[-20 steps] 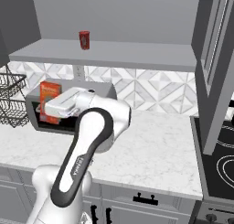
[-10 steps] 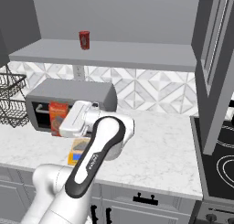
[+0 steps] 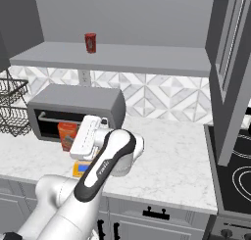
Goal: Pick the boxed food and place it on the digital scale for weighing, and close the cabinet.
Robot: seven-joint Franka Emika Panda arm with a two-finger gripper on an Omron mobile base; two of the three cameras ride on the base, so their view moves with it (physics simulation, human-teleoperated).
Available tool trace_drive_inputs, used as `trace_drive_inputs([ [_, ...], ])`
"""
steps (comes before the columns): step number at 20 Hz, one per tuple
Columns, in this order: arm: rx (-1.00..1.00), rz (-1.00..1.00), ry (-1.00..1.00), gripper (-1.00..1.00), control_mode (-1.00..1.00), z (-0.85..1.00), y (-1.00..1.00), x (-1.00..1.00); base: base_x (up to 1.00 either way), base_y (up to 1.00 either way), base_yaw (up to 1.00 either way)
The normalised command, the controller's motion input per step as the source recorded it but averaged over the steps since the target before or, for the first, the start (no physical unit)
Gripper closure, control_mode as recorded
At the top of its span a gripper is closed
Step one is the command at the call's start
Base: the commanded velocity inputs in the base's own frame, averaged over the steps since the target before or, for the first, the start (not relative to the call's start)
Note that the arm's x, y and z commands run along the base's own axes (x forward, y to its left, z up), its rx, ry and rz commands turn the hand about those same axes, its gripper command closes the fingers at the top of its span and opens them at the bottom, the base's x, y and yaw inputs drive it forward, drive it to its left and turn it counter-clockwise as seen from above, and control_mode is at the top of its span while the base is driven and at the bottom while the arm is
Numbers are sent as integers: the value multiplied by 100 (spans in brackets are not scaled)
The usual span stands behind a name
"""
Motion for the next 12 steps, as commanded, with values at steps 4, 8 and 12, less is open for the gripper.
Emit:
trace_drive_inputs([
  [4,0,0,-5,100,-100,-30,0,25,0,0,0],
  [8,0,0,-4,100,-100,-32,0,27,0,0,0],
  [12,-1,0,-6,100,-100,-37,0,18,0,0,0],
])
